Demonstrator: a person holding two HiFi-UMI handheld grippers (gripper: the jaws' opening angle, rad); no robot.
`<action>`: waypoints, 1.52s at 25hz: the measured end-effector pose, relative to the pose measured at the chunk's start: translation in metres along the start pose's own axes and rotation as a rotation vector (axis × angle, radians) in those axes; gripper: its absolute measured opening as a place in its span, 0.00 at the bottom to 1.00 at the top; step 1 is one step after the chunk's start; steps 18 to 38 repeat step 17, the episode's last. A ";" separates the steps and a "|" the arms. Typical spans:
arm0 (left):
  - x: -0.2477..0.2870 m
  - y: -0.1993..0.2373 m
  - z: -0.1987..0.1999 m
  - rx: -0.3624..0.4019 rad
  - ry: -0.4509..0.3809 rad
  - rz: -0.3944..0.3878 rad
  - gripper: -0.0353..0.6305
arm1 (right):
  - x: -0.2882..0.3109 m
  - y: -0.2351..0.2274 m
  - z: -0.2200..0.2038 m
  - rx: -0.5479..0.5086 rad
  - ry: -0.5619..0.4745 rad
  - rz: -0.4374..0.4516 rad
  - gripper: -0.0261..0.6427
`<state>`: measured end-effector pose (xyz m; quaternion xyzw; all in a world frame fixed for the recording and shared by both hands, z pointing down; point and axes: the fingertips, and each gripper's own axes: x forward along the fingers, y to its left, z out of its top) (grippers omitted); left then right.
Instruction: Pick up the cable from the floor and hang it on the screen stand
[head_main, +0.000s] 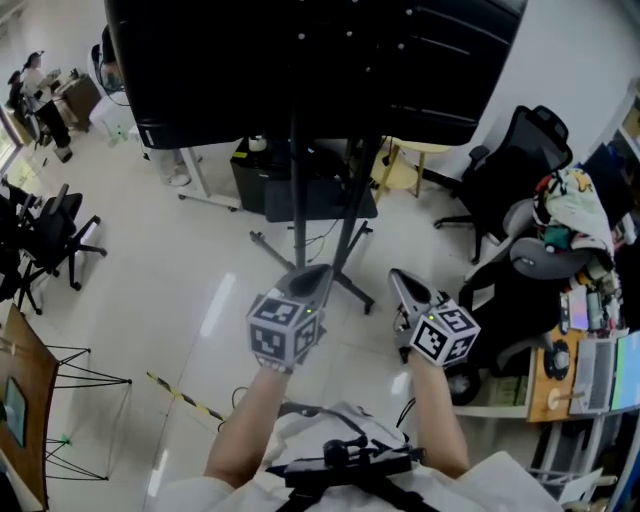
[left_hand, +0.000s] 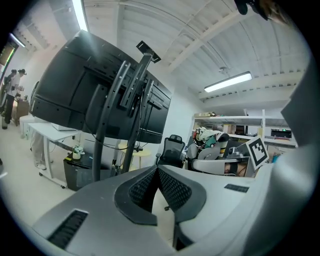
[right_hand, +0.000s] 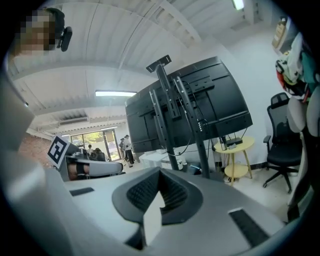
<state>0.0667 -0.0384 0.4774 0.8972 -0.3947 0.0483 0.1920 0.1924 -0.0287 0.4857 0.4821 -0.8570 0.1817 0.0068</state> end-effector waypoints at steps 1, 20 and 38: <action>0.001 -0.004 -0.001 -0.005 0.000 0.004 0.05 | -0.003 -0.002 -0.001 0.001 0.008 0.004 0.04; 0.033 -0.079 -0.006 0.007 -0.003 0.000 0.05 | -0.057 -0.046 0.010 -0.031 0.011 0.006 0.05; 0.033 -0.079 -0.006 0.007 -0.003 0.000 0.05 | -0.057 -0.046 0.010 -0.031 0.011 0.006 0.05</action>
